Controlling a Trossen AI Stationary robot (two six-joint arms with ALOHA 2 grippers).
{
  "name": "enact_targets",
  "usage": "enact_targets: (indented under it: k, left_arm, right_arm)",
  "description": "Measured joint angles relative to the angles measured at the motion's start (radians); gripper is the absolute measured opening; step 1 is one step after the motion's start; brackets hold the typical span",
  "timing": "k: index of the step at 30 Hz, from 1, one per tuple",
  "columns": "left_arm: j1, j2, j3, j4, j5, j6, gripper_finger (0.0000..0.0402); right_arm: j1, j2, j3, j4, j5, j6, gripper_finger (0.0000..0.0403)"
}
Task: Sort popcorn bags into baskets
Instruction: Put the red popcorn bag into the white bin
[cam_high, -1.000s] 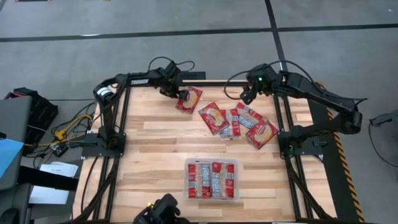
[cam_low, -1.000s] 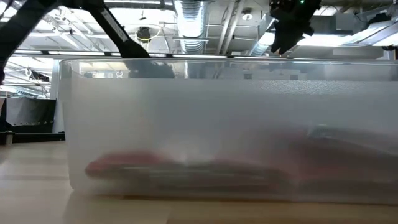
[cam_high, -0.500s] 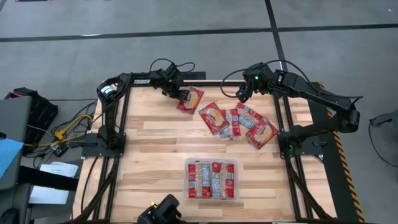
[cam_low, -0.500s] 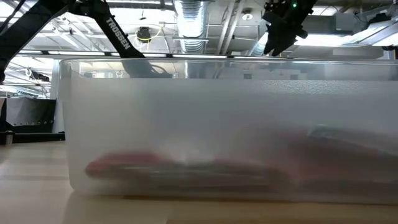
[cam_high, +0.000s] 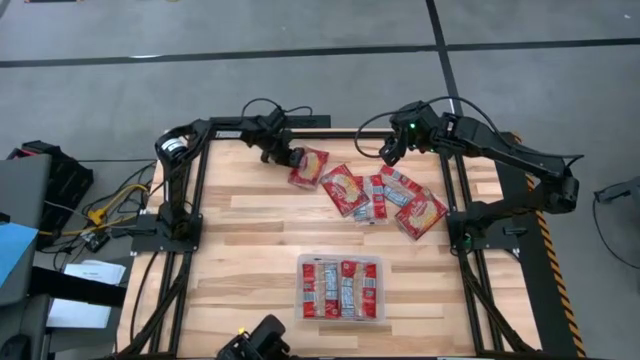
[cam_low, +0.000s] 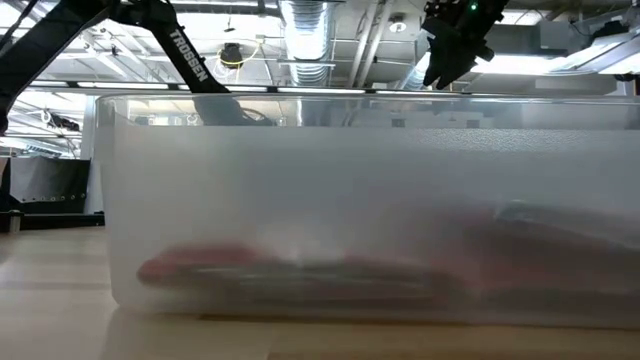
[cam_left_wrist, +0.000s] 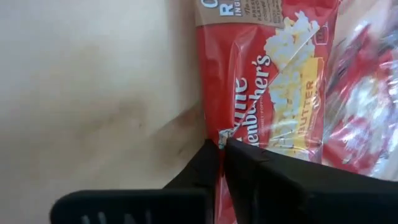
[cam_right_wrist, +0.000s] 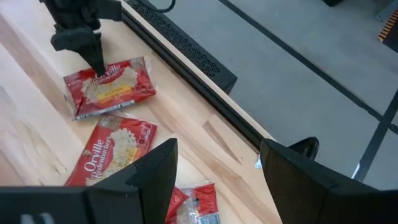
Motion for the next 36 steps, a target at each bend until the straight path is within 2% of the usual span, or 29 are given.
enact_targets:
  k: [11, 15, 19, 23, 27, 32, 36]
  left_arm:
    - [-0.093, -0.263, -0.001, -0.179, -0.098, -0.058, 0.0000]
    - [-0.184, -0.389, 0.000, -0.242, -0.136, -0.130, 0.0000]
    - [-0.322, -0.511, 0.001, -0.276, -0.226, -0.252, 0.0000]
    - [-0.504, -0.610, -0.006, -0.256, -0.368, -0.424, 0.0000]
    - [-0.731, -0.655, -0.020, -0.253, -0.585, -0.630, 0.0000]
    - [-1.004, -0.635, -0.027, -0.229, -0.847, -0.908, 0.0000]
    - [-1.170, -0.577, -0.027, -0.210, -0.996, -1.101, 0.0000]
  right_arm:
    - [0.014, -0.003, 0.000, -0.004, -0.014, -0.001, 0.0255]
    - [0.028, -0.003, 0.000, -0.017, -0.015, -0.001, 0.0255]
    - [0.041, -0.003, 0.000, -0.021, -0.014, -0.001, 0.0255]
    - [0.054, -0.003, 0.000, -0.023, -0.013, -0.001, 0.0255]
    - [0.060, -0.003, 0.000, -0.023, -0.014, -0.001, 0.0255]
    - [0.059, -0.003, 0.000, -0.023, -0.013, -0.002, 0.0255]
    - [0.059, -0.003, 0.000, -0.023, -0.014, -0.005, 0.0255]
